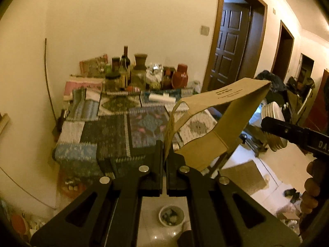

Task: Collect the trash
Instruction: 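Carry the cardboard strip and white lid down over the white floor bowl, then open the left tool to drop the strip while the right tool releases the lid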

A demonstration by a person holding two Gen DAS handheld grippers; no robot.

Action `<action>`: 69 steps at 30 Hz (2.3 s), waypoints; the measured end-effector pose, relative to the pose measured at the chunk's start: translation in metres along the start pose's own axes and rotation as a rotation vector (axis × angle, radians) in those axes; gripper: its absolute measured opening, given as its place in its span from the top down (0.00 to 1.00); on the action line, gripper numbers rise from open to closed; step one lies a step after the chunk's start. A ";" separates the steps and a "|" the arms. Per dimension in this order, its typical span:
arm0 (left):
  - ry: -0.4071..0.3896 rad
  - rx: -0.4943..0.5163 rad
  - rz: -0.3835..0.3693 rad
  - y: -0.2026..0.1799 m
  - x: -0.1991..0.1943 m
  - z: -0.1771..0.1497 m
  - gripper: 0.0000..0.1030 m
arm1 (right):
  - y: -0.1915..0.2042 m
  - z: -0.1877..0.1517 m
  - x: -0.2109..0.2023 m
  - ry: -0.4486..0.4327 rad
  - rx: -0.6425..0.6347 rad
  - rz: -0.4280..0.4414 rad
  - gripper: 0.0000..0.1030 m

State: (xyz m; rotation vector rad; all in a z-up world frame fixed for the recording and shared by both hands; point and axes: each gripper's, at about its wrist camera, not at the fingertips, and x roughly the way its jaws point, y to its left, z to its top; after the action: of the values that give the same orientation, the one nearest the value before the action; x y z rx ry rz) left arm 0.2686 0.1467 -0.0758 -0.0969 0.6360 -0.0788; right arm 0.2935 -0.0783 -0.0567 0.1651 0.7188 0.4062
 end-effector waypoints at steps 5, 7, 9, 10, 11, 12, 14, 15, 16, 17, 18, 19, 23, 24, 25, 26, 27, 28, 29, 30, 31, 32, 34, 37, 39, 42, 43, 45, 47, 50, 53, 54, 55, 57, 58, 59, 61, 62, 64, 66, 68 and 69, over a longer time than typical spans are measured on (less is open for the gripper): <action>0.087 -0.026 -0.015 -0.002 0.017 -0.027 1.00 | -0.011 -0.025 0.016 0.084 0.003 -0.016 0.29; 0.132 -0.032 -0.009 -0.005 0.030 -0.042 1.00 | -0.017 -0.035 0.027 0.124 0.010 -0.019 0.29; 0.172 -0.043 -0.002 -0.007 0.042 -0.056 1.00 | -0.027 -0.047 0.042 0.168 0.016 -0.015 0.29; 0.189 -0.048 0.002 -0.008 0.048 -0.062 1.00 | -0.028 -0.054 0.047 0.181 0.015 -0.013 0.29; 0.215 -0.054 0.008 -0.009 0.057 -0.071 1.00 | -0.034 -0.061 0.056 0.198 0.010 -0.013 0.29; 0.248 -0.066 0.019 -0.010 0.068 -0.081 1.00 | -0.039 -0.068 0.066 0.222 0.009 -0.021 0.29; 0.284 -0.089 0.030 -0.012 0.084 -0.097 1.00 | -0.050 -0.082 0.084 0.266 0.018 -0.014 0.29; 0.305 -0.101 0.036 -0.014 0.095 -0.107 1.00 | -0.055 -0.091 0.093 0.286 0.018 -0.019 0.29; 0.324 -0.109 0.040 -0.014 0.105 -0.115 1.00 | -0.063 -0.101 0.104 0.311 0.016 -0.024 0.29; 0.345 -0.119 0.045 -0.015 0.117 -0.126 1.00 | -0.068 -0.110 0.112 0.330 0.017 -0.027 0.29; 0.366 -0.128 0.053 -0.016 0.129 -0.136 1.00 | -0.075 -0.120 0.122 0.354 0.024 -0.027 0.29; 0.385 -0.136 0.058 -0.016 0.140 -0.146 1.00 | -0.082 -0.129 0.131 0.379 0.032 -0.027 0.29; 0.459 -0.185 0.065 -0.013 0.189 -0.190 1.00 | -0.110 -0.176 0.179 0.484 0.052 -0.039 0.29; 0.477 -0.191 0.070 -0.012 0.203 -0.203 1.00 | -0.114 -0.184 0.187 0.499 0.055 -0.039 0.29; 0.489 -0.191 0.078 -0.011 0.214 -0.213 1.00 | -0.120 -0.193 0.198 0.517 0.059 -0.039 0.29; 0.500 -0.189 0.086 -0.009 0.223 -0.222 1.00 | -0.126 -0.206 0.212 0.535 0.062 -0.038 0.29; 0.512 -0.185 0.096 -0.008 0.233 -0.232 1.00 | -0.130 -0.212 0.219 0.544 0.062 -0.035 0.29; 0.526 -0.180 0.109 -0.006 0.244 -0.244 1.00 | -0.134 -0.220 0.228 0.550 0.062 -0.026 0.29; 0.544 -0.175 0.122 -0.004 0.257 -0.258 1.00 | -0.139 -0.230 0.240 0.552 0.066 0.000 0.29; 0.554 -0.171 0.129 -0.003 0.266 -0.268 1.00 | -0.141 -0.233 0.247 0.552 0.065 0.014 0.29; 0.563 -0.166 0.138 -0.001 0.276 -0.279 1.00 | -0.143 -0.240 0.257 0.550 0.055 0.021 0.29; 0.569 -0.163 0.143 0.000 0.284 -0.286 1.00 | -0.144 -0.246 0.267 0.546 0.038 0.021 0.29; 0.584 -0.165 0.150 0.003 0.300 -0.304 1.00 | -0.147 -0.256 0.284 0.540 0.020 0.032 0.29; 0.603 -0.174 0.159 0.008 0.326 -0.328 1.00 | -0.158 -0.274 0.315 0.566 0.039 0.066 0.28; 0.617 -0.174 0.171 0.010 0.344 -0.344 1.00 | -0.165 -0.286 0.333 0.600 0.059 0.078 0.28; 0.633 -0.180 0.178 0.011 0.365 -0.362 1.00 | -0.172 -0.300 0.346 0.610 0.051 0.067 0.28; 0.642 -0.189 0.172 0.012 0.373 -0.368 1.00 | -0.174 -0.304 0.349 0.609 0.042 0.063 0.28; 0.660 -0.197 0.165 0.011 0.387 -0.375 1.00 | -0.177 -0.308 0.352 0.612 0.037 0.044 0.28; 0.684 -0.192 0.155 0.007 0.403 -0.384 1.00 | -0.185 -0.313 0.353 0.619 0.061 0.040 0.28; 0.721 -0.171 0.142 -0.003 0.425 -0.396 0.99 | -0.194 -0.315 0.354 0.634 0.079 0.027 0.28; 0.775 -0.151 0.125 -0.016 0.443 -0.404 0.86 | -0.201 -0.316 0.355 0.639 0.067 -0.010 0.28; 0.794 -0.146 0.121 -0.020 0.448 -0.406 0.79 | -0.203 -0.315 0.355 0.637 0.068 -0.021 0.28; 0.812 -0.140 0.121 -0.022 0.451 -0.408 0.62 | -0.205 -0.315 0.354 0.637 0.071 -0.028 0.28; 0.824 -0.127 0.121 -0.027 0.455 -0.411 0.57 | -0.208 -0.313 0.352 0.639 0.083 -0.036 0.28; 0.828 -0.120 0.121 -0.028 0.455 -0.411 0.57 | -0.209 -0.311 0.351 0.637 0.089 -0.037 0.28; 0.833 -0.113 0.118 -0.030 0.454 -0.409 0.57 | -0.209 -0.308 0.348 0.634 0.094 -0.038 0.28; 0.830 -0.106 0.112 -0.032 0.449 -0.405 0.57 | -0.208 -0.302 0.342 0.627 0.098 -0.043 0.28; 0.824 -0.103 0.109 -0.032 0.442 -0.398 0.57 | -0.206 -0.298 0.339 0.624 0.097 -0.045 0.28; 0.813 -0.100 0.106 -0.036 0.437 -0.390 0.57 | -0.204 -0.292 0.333 0.617 0.093 -0.047 0.28; 0.796 -0.096 0.102 -0.036 0.422 -0.374 0.57 | -0.197 -0.281 0.322 0.607 0.086 -0.051 0.28; 0.773 -0.090 0.099 -0.036 0.404 -0.353 0.57 | -0.189 -0.267 0.309 0.594 0.078 -0.050 0.28; 0.757 -0.087 0.098 -0.036 0.393 -0.341 0.57 | -0.187 -0.261 0.304 0.588 0.074 -0.050 0.28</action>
State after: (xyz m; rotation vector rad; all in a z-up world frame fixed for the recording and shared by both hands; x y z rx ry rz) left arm 0.3789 0.0480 -0.5754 -0.1197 1.3996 0.0112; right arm 0.3819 -0.1199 -0.4882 0.0956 1.3152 0.3828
